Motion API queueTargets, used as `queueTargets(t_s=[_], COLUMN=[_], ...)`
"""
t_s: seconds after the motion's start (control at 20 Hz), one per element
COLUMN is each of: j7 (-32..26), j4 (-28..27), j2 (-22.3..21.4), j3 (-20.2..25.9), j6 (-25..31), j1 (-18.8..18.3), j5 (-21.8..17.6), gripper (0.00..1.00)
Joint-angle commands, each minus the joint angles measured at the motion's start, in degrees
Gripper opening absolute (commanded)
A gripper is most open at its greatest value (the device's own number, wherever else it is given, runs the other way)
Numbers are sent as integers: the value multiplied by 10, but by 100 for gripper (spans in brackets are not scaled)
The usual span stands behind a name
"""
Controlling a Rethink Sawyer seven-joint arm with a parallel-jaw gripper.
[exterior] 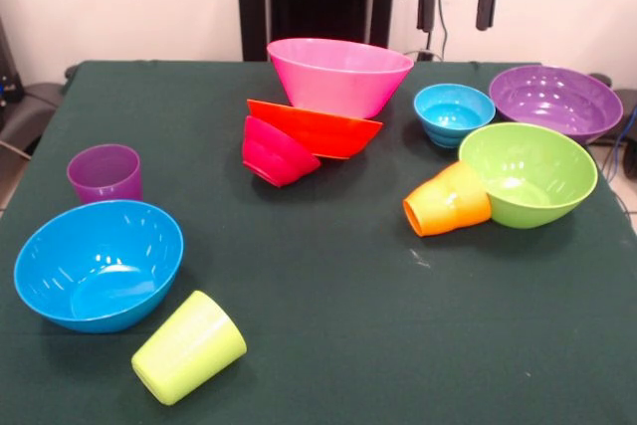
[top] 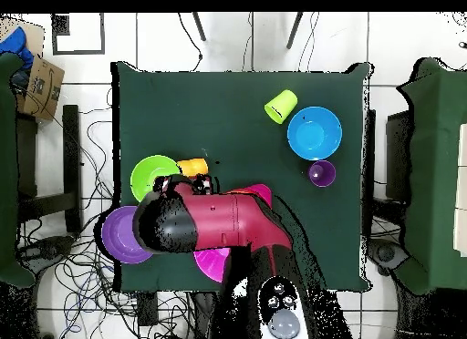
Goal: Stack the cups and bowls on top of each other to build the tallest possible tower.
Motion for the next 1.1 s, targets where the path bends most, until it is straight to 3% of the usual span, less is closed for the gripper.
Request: queueTargets(t_s=[0.05,0.1,0.35,0.6,1.1], j7=[114,-15,-7,-4,14], j4=[-55,-44,-71,-86,-71], j2=[62,20,58,61,61], j3=[-18,14,18,23,18], j6=[112,177,177,199,171], j1=[16,-2,2,3,4], j5=[42,-16,-23,-23,-20], gripper=[100,100,100,100,100])
